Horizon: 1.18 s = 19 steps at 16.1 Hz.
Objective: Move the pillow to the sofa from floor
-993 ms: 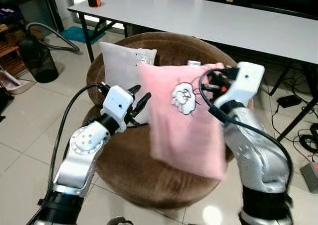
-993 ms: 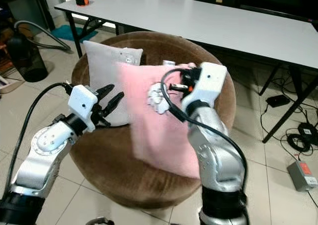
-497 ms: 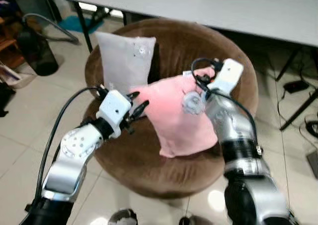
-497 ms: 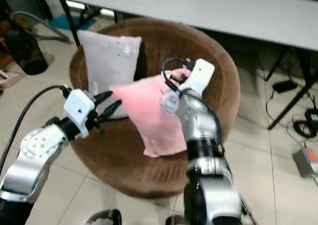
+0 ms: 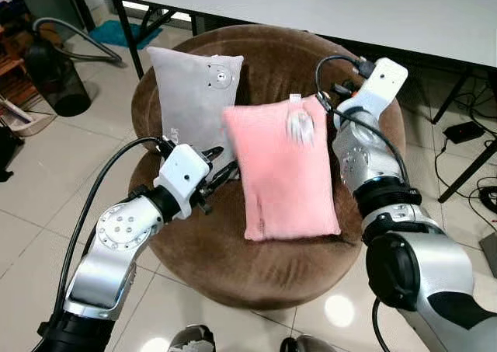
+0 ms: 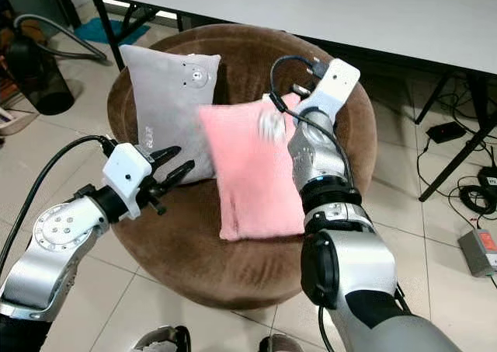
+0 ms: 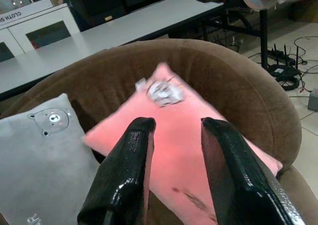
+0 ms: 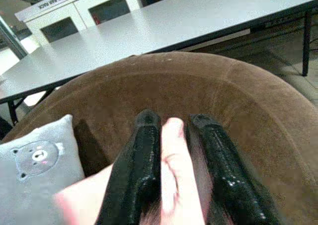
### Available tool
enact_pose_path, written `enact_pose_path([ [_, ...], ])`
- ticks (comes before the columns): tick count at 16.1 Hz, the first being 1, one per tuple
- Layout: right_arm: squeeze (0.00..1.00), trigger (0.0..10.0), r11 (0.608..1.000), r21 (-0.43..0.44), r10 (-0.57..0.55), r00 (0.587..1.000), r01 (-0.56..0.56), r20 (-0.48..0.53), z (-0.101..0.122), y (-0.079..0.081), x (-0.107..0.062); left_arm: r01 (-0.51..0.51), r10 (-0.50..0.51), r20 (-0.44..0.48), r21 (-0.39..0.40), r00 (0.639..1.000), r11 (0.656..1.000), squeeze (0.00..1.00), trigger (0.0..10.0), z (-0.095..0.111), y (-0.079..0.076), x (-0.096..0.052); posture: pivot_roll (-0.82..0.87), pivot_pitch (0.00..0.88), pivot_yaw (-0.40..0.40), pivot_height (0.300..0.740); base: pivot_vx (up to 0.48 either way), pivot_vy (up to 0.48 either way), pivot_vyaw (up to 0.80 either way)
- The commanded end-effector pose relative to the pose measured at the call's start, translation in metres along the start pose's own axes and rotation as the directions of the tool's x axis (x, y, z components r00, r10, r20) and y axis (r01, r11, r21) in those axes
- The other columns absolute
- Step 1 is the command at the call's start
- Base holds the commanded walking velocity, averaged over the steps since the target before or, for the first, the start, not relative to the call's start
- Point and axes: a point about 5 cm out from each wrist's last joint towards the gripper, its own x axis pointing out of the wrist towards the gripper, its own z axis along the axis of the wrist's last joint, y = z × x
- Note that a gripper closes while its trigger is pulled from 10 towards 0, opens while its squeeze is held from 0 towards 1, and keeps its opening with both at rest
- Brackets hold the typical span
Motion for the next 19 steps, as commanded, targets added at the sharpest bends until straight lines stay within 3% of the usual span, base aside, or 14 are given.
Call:
enact_pose_path([
  [1,0.88,10.0,1.000,-0.013,0.029,0.998,-0.028,0.064,0.016,0.005,0.003,0.002,-0.003,0.014,0.011,1.000,1.000,0.00,10.0,0.004,-0.003,0.002,0.08,0.144,-0.021,0.740,0.000,0.000,0.00],
  [2,0.00,10.0,0.998,-0.039,0.058,0.994,-0.054,0.092,0.017,0.005,0.002,-0.021,0.021,0.019,0.002,1.000,1.000,0.00,10.0,0.003,-0.004,0.003,0.08,0.136,-0.030,0.740,0.000,0.000,0.00],
  [4,0.00,10.0,0.988,-0.079,0.138,0.983,-0.129,0.120,0.008,0.004,-0.008,-0.094,0.094,-0.009,-0.070,0.996,0.993,0.00,10.0,-0.007,-0.005,0.007,0.07,0.124,-0.032,0.740,0.000,0.000,0.00],
  [6,0.00,10.0,0.958,-0.200,0.220,0.974,-0.206,0.052,-0.024,-0.016,-0.052,-0.090,0.088,-0.033,-0.069,0.996,0.994,0.00,10.0,-0.018,-0.015,0.016,0.01,0.093,-0.006,0.740,0.000,0.000,0.00],
  [8,0.00,10.0,0.964,-0.228,0.143,0.990,-0.137,0.011,-0.036,-0.052,-0.101,-0.063,0.060,-0.042,-0.073,0.997,0.995,0.00,10.0,-0.023,-0.020,0.025,-0.04,0.079,0.017,0.740,0.000,0.000,-0.80],
  [10,0.00,10.0,0.971,-0.233,0.063,0.998,-0.057,0.015,-0.035,-0.067,-0.117,-0.064,0.061,-0.046,-0.060,0.997,0.996,0.00,10.0,-0.024,-0.020,0.027,-0.05,0.074,0.025,0.740,0.000,0.000,-0.80],
  [11,0.00,10.0,0.967,-0.253,0.004,1.000,0.002,0.023,-0.035,-0.081,-0.143,-0.057,0.055,-0.038,-0.058,0.998,0.997,0.00,10.0,-0.022,-0.018,0.030,-0.06,0.072,0.038,0.740,0.000,0.000,-0.80],
  [15,0.00,10.0,0.934,-0.354,-0.061,0.997,0.037,-0.057,-0.041,-0.101,-0.185,-0.044,0.042,-0.032,-0.073,0.999,0.996,0.00,10.0,-0.024,-0.023,0.035,-0.09,0.070,0.062,0.740,0.000,0.000,-0.80],
  [19,0.00,10.0,0.839,-0.539,-0.001,0.989,-0.081,-0.149,-0.054,-0.126,-0.204,-0.085,0.079,-0.053,-0.122,0.995,0.989,0.00,10.0,-0.028,-0.023,0.032,-0.09,0.066,0.065,0.740,0.000,0.000,-0.80],
])
